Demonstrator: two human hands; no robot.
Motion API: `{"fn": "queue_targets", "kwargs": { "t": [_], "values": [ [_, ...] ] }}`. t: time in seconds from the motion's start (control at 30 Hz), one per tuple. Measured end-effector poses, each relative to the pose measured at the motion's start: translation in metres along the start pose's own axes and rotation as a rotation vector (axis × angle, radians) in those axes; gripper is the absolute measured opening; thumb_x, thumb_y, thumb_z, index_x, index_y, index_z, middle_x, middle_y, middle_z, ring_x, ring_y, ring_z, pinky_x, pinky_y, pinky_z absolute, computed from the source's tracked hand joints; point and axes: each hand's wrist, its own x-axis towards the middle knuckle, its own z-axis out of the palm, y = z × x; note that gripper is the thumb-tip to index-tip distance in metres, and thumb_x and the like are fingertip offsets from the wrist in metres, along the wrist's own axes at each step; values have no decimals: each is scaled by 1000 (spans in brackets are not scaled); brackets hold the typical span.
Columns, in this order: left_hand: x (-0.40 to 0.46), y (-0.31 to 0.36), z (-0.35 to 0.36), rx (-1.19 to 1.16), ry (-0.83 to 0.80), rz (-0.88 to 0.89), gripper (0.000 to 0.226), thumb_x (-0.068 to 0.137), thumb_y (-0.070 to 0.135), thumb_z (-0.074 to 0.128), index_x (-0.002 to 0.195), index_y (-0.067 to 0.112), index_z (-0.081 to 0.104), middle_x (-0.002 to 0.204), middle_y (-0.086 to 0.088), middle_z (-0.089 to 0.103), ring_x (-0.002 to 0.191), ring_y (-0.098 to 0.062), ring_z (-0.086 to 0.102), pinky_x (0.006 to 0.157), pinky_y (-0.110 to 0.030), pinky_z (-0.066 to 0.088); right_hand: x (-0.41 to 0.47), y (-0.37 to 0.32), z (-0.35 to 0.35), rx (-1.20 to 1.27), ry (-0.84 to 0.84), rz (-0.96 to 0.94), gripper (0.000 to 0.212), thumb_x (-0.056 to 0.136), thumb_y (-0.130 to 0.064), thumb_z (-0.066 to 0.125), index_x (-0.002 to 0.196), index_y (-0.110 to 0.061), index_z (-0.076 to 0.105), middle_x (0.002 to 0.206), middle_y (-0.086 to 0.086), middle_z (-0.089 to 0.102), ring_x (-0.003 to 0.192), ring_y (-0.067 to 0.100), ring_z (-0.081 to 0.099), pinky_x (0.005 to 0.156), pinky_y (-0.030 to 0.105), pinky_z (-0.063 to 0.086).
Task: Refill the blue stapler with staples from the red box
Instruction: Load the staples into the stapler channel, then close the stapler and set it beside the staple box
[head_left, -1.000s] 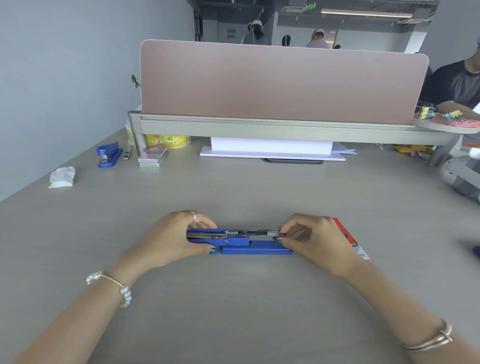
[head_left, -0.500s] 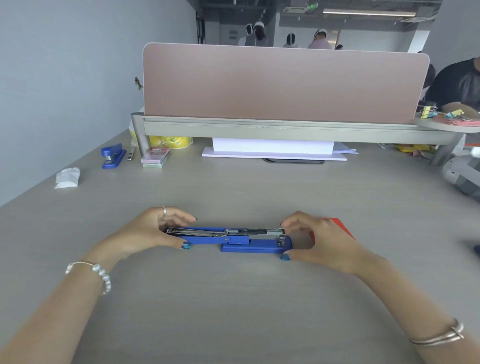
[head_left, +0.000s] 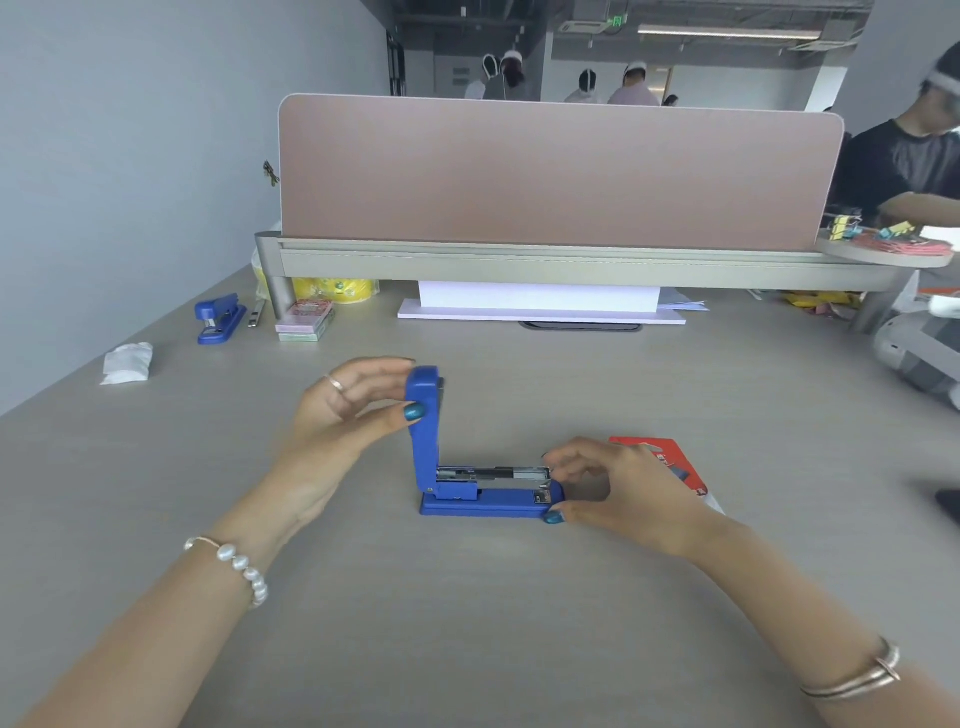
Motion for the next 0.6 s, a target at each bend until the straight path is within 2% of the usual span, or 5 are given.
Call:
{"fn": "queue_targets", "kwargs": {
  "t": [0.13,0.27,0.33,0.47,0.6],
  "values": [
    [3,1,33,149,-99,30,36,70,-1,74,94,26,69,87,17,75,84,-2,67,76,-14,50,0,-1,0,11,-6,11,43,71,-20,77,109,-27,58,79,-27,61,85,-24,51,75,-3,35],
    [5,-5,53,287,-200,4,34,71,14,76,90,42,72,93,12,76,87,-4,68,82,-17,52,-1,0,0,16,-5,12,44,71,-19,76,109,-30,57,79,-27,62,85,-24,51,75,-4,35],
    [3,-9,60,412,-245,8,31,74,15,74,93,40,71,94,13,75,87,-2,67,83,-19,52,0,-1,0,23,-7,7,42,70,-22,77,103,-36,57,82,-24,65,88,-18,55,76,-1,37],
    [-3,-17,64,517,-297,-6,25,77,17,72,92,37,72,92,30,69,86,5,64,78,-13,48,0,-1,1,44,-5,-4,38,68,-25,79,99,-35,59,91,-15,71,89,-7,61,77,5,41],
    [-4,-18,64,557,-287,22,27,77,16,72,93,38,70,90,26,67,93,6,61,79,-6,43,0,1,2,54,-6,-9,37,68,-25,79,99,-33,60,89,-15,71,87,-7,61,78,7,42]
  ]
}}
